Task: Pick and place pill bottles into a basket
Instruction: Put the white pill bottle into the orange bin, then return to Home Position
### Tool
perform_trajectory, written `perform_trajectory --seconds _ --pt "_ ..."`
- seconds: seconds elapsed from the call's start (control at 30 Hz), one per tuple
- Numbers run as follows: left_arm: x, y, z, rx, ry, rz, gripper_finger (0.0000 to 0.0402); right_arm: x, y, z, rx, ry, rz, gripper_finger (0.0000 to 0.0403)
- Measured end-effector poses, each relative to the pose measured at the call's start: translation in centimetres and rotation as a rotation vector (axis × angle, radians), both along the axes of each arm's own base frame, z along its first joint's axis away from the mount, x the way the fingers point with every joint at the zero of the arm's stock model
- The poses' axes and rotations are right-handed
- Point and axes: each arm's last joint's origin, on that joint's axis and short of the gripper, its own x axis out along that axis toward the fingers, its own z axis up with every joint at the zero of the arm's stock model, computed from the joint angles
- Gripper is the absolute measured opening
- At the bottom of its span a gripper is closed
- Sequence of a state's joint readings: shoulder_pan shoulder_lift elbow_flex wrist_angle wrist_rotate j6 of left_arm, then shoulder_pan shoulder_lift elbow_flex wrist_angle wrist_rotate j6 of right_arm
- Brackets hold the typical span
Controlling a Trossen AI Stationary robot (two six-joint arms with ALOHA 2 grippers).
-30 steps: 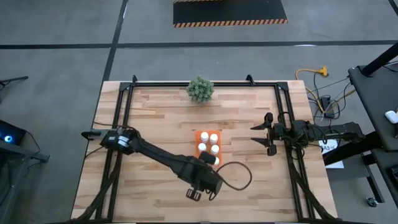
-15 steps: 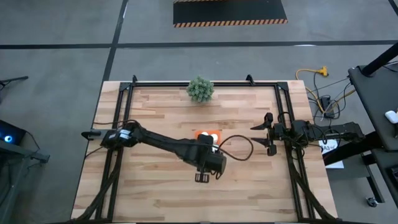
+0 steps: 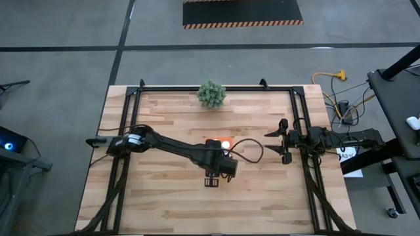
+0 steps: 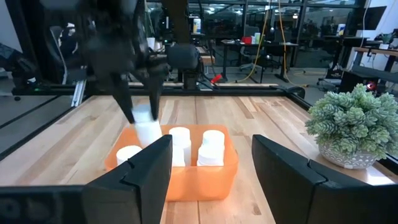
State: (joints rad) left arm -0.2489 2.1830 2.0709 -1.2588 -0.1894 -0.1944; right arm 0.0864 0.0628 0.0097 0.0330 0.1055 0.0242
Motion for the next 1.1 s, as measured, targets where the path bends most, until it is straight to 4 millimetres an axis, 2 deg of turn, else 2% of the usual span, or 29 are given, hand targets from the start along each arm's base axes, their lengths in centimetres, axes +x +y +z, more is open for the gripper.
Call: perform_trajectory --seconds 0.13,0.37,0.57,0.73,0.83,1.1 --pt "-0.1 0.0 -2.1 0.006 0.027 -0.017 0.0142 0.0 0.0 0.0 0.0 0.0 0.0 0.021" --pt "0.1 0.2 -4.0 -0.028 0.025 -0.025 0.0142 0.0 0.0 0.0 0.0 0.0 0.0 0.021" --pt "0.0 0.3 -4.0 -0.032 0.02 -0.017 0.0144 0.0 0.0 0.0 0.001 0.0 0.0 0.021" --pt "0.0 0.3 -4.0 -0.032 0.019 -0.017 0.0208 0.0 0.0 0.0 -0.001 0.0 0.0 0.021" --pt "0.0 0.3 -3.9 -0.032 0.018 -0.017 0.0233 0.0 0.0 0.0 0.001 0.0 0.0 0.021" --pt "-0.1 0.3 -3.6 -0.026 0.014 -0.048 0.0242 0.0 0.0 0.0 0.001 0.0 0.0 0.021"
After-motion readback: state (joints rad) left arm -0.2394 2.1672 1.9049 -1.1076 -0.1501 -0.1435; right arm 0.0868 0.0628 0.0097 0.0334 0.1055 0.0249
